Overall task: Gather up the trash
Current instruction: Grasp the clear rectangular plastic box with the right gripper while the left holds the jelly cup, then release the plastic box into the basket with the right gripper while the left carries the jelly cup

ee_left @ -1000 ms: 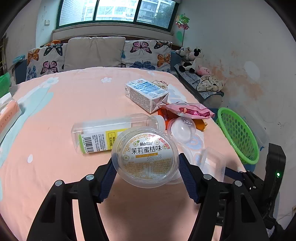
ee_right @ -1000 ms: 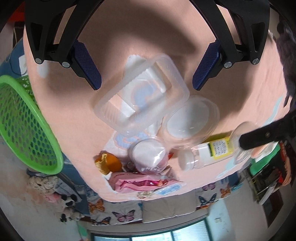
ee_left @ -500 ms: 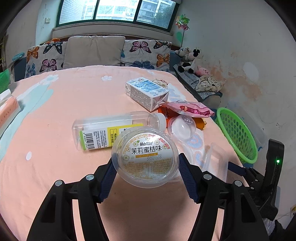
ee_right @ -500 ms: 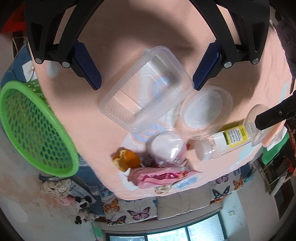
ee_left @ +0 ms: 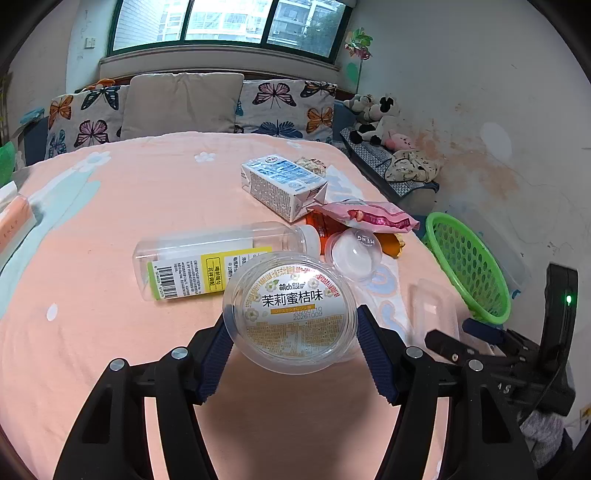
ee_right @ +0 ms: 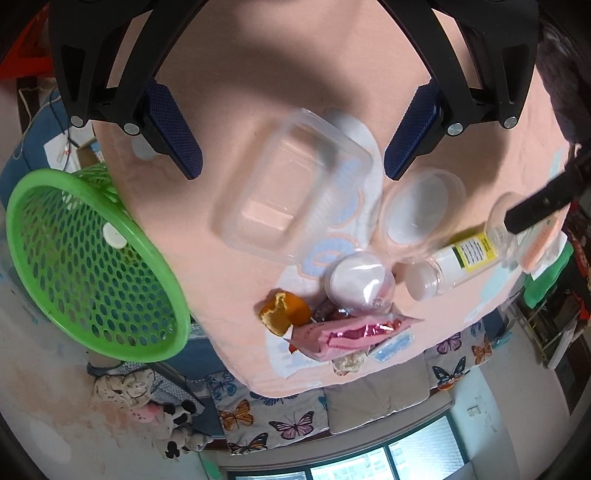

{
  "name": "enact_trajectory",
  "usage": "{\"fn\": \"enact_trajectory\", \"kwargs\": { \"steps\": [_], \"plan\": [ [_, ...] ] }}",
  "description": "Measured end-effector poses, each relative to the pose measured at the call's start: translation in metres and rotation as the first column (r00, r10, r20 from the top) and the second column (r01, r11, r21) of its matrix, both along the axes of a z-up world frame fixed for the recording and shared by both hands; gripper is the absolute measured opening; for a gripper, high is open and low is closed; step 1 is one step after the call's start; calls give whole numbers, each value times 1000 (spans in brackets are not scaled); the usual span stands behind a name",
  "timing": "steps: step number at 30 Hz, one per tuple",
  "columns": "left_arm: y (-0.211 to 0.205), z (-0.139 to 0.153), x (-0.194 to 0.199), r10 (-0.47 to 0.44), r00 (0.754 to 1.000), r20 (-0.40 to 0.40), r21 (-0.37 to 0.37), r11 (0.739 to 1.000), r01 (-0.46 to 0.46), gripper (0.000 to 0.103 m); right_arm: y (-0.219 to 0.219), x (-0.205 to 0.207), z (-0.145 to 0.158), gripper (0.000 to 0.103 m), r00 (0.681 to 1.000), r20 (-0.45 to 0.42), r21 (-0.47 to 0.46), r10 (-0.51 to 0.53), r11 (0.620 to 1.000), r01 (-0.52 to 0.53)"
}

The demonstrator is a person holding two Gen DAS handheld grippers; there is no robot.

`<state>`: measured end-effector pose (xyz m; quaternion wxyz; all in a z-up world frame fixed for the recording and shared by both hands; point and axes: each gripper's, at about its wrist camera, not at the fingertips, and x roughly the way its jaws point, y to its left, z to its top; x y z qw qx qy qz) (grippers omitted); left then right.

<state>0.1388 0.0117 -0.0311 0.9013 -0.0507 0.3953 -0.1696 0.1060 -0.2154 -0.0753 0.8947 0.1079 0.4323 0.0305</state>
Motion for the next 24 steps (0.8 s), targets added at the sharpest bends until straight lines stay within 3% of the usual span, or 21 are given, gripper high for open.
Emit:
{"fn": "enact_trajectory", "kwargs": {
  "steps": [3, 9, 12, 16, 24],
  "plan": [
    [1, 0, -1, -1, 1000, 2, -2, 1000, 1, 63, -4, 10, 0, 98, 999, -34, 53, -34, 998, 36],
    [2, 1, 0, -8, 1000, 4, -8, 1000, 8, 63, -10, 34, -11, 97, 986, -119, 12, -116, 993, 118],
    [1, 0, 0, -13, 1000, 1, -10, 1000, 13, 63, -6, 39, -10, 92, 986, -118, -27, -118, 993, 116],
    [-1, 1, 1, -20, 1000, 3, -8, 1000, 20, 63, -5, 39, -10, 75, 986, -125, -61, -108, 993, 101],
    [-14, 4, 2, -37, 999, 6, 0, 999, 37, 63, -14, 23, 1, 65, 995, -84, -32, -47, 999, 44]
  ]
}}
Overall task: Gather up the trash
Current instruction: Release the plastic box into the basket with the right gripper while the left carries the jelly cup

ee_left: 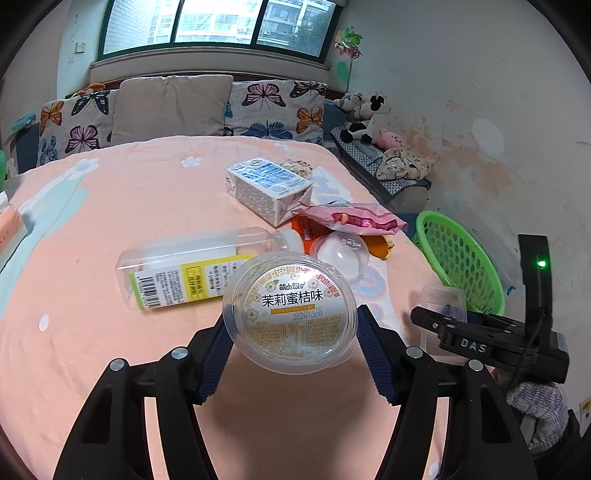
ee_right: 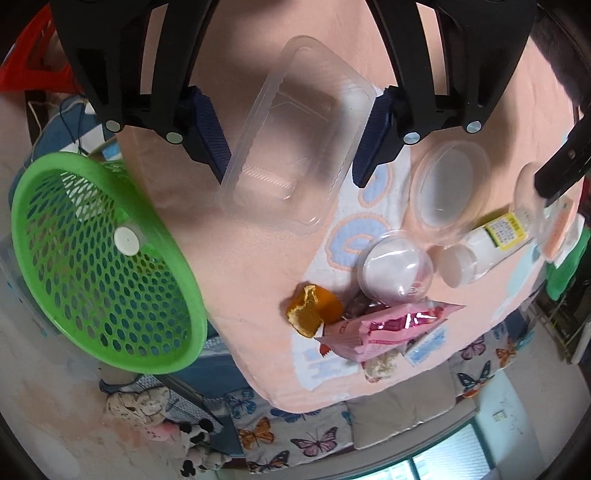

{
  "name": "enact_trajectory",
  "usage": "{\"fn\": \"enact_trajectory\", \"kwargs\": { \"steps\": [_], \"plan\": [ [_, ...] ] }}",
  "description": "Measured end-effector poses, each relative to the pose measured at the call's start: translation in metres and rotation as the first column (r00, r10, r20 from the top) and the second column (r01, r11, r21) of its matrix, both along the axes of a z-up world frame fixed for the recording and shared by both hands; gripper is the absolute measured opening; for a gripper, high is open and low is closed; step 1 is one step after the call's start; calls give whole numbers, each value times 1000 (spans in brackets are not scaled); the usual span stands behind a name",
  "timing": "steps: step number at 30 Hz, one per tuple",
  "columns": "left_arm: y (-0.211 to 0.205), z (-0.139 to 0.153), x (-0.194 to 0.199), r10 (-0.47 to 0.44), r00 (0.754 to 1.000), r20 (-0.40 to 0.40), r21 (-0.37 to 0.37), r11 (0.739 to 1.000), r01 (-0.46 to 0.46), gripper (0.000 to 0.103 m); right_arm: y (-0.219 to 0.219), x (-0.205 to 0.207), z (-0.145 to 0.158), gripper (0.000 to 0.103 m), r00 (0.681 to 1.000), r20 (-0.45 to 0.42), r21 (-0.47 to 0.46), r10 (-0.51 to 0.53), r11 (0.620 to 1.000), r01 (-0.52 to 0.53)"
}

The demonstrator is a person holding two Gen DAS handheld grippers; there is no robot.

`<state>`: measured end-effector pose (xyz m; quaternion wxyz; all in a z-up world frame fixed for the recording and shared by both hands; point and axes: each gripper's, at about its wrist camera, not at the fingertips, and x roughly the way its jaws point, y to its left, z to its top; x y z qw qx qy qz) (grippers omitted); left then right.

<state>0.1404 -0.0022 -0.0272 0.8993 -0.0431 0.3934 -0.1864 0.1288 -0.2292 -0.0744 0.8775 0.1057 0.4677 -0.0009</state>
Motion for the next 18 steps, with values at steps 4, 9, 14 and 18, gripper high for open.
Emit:
{"fn": "enact_trajectory", "kwargs": {
  "steps": [4, 9, 14, 18],
  "plan": [
    [-12, 3, 0, -14, 1000, 1, 5, 1000, 14, 63, -7, -10, 9, 63, 999, 37, 15, 30, 999, -31],
    [-30, 7, 2, -35, 999, -2, 2, 999, 35, 63, -27, -20, 23, 62, 995, 89, 49, 40, 998, -45],
    [-50, 11, 6, -55, 998, -5, 2, 999, 55, 63, -48, -24, 36, 61, 990, 140, 69, 24, 997, -34],
    [-72, 15, 10, -83, 997, -6, 10, 997, 83, 63, -76, -22, 46, 61, 984, 177, 77, -17, 997, 4]
  ]
}}
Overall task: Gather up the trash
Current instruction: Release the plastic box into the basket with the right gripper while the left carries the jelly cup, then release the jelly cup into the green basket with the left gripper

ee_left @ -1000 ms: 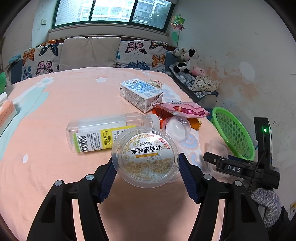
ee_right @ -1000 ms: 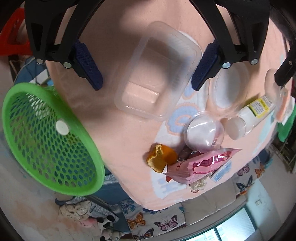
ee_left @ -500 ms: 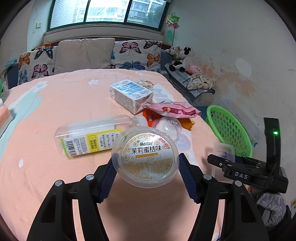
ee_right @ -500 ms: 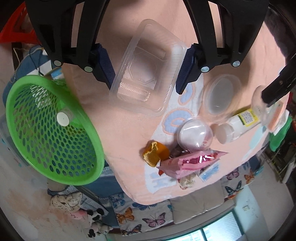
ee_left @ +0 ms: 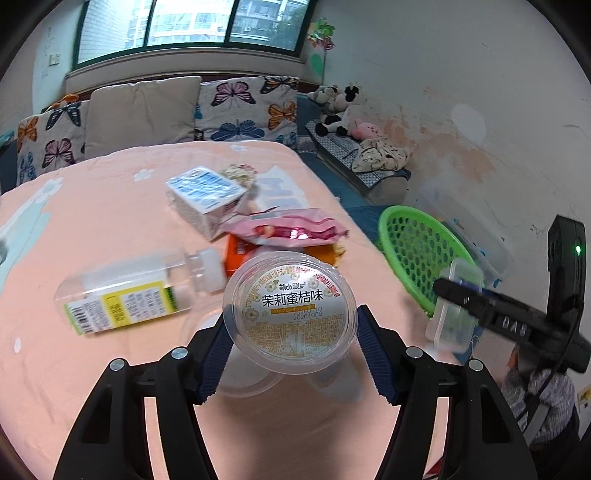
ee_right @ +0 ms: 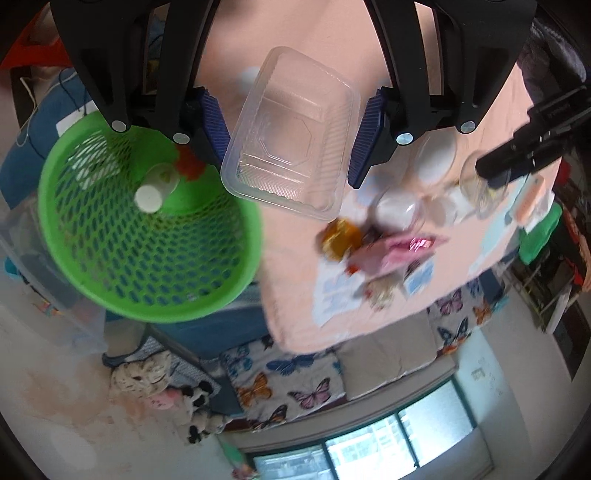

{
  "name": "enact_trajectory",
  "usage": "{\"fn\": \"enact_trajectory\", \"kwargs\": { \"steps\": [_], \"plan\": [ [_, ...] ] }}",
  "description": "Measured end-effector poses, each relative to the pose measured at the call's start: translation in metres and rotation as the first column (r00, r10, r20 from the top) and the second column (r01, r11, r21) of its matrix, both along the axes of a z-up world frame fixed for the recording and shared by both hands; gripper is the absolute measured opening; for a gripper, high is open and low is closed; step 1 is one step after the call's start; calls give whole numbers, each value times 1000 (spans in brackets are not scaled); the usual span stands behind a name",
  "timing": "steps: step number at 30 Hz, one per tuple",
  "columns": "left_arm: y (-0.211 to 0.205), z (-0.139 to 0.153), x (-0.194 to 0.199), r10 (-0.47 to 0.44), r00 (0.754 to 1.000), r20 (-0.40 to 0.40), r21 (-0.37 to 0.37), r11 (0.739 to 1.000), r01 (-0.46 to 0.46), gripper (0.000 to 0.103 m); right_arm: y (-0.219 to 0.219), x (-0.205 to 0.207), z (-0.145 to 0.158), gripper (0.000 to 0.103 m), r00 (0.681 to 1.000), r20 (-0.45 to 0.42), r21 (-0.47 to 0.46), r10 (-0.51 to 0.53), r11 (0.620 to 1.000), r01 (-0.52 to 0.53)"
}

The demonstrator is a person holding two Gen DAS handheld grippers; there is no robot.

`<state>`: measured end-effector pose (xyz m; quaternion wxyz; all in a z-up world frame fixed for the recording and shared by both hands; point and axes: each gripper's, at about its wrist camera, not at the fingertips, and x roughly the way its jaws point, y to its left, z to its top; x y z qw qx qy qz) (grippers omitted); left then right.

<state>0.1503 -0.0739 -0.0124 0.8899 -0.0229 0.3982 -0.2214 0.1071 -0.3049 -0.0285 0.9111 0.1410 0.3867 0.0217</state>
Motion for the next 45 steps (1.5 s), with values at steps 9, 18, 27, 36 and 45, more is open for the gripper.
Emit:
{"fn": "enact_trajectory", "kwargs": {
  "steps": [9, 18, 27, 36, 45],
  "plan": [
    [-54, 6, 12, -68, 998, 6, 18, 997, 68, 63, -74, 13, -2, 61, 994, 20, -40, -109, 993, 110],
    [-111, 8, 23, -144, 990, 12, 60, 988, 143, 63, -119, 19, -21, 65, 987, 5, -61, -163, 985, 163],
    [-162, 0, 36, -211, 977, -19, 90, 973, 212, 63, -139, 2, -23, 69, 982, 20, -38, -187, 981, 188],
    [-204, -18, 42, -250, 966, -62, 108, 961, 256, 63, -149, -27, -20, 77, 978, 49, -24, -204, 978, 205],
    [-214, -22, 43, -264, 962, -68, 85, 959, 269, 76, -151, -40, -26, 78, 976, 37, 5, -213, 977, 213]
  ]
}}
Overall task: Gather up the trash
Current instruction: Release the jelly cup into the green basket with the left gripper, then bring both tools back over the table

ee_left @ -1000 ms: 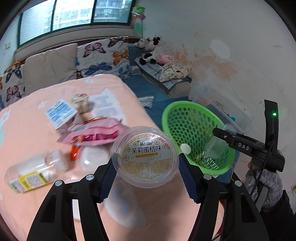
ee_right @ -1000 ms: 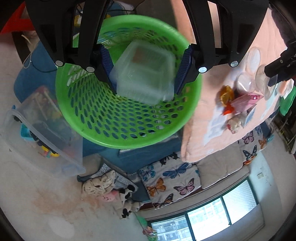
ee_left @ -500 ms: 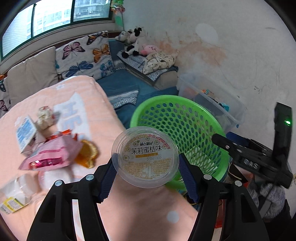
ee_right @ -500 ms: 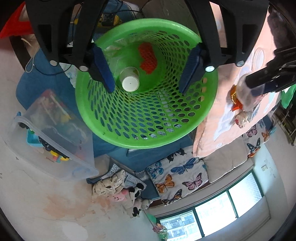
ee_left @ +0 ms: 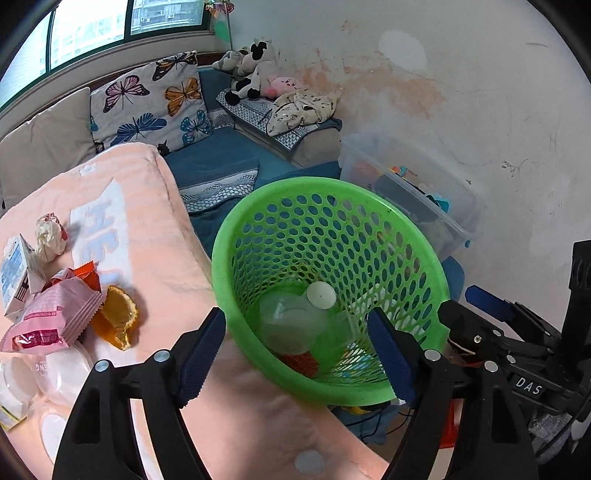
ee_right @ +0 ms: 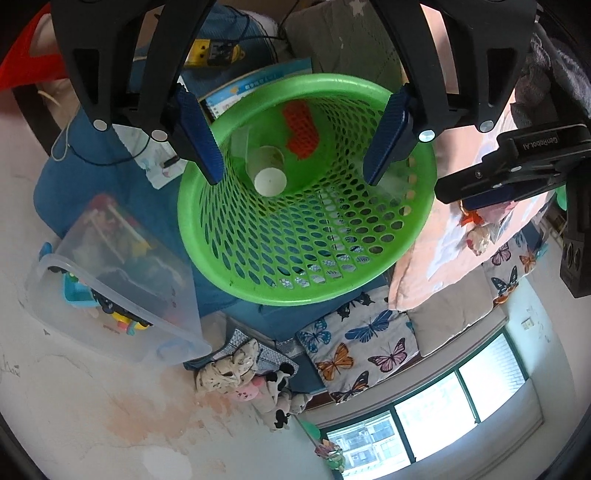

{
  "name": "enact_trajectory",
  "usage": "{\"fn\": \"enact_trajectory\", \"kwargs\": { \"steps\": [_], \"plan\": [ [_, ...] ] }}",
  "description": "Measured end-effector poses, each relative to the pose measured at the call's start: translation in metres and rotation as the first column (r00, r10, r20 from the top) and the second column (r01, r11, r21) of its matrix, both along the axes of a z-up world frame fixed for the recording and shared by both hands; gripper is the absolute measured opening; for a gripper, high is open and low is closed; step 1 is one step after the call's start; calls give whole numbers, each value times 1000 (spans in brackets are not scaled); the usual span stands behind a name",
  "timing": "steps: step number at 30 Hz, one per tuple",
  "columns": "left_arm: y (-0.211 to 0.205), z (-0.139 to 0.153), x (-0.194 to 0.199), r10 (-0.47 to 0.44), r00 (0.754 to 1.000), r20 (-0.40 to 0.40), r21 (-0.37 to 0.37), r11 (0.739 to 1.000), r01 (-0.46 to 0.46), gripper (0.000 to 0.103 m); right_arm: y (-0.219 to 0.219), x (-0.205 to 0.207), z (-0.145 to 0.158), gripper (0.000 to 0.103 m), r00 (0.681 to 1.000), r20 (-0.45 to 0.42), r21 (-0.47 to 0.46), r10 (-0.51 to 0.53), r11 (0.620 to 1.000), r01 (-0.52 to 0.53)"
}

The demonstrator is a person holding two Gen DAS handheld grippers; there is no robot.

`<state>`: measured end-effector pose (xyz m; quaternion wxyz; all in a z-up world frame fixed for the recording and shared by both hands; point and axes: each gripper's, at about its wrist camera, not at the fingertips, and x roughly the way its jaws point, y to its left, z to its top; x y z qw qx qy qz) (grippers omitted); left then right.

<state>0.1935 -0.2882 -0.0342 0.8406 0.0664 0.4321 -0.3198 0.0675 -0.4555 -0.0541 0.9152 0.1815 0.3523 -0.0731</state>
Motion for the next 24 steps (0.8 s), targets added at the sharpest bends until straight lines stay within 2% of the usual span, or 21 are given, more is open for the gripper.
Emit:
{"fn": "enact_trajectory", "kwargs": {
  "steps": [8, 18, 24],
  "plan": [
    [34, 6, -6, 39, 999, 5, -26, 999, -39, 76, 15, -2, 7, 80, 999, 15, -6, 33, 999, -33],
    [111, 11, -17, 159, 987, 24, -35, 987, -158, 76, 56, 9, 16, 81, 991, 23, 9, 132, 991, -133],
    [165, 3, -26, 251, 968, 14, -23, 968, -250, 76, 86, 18, 24, 83, 979, 36, 4, 202, 979, -203]
  ]
}}
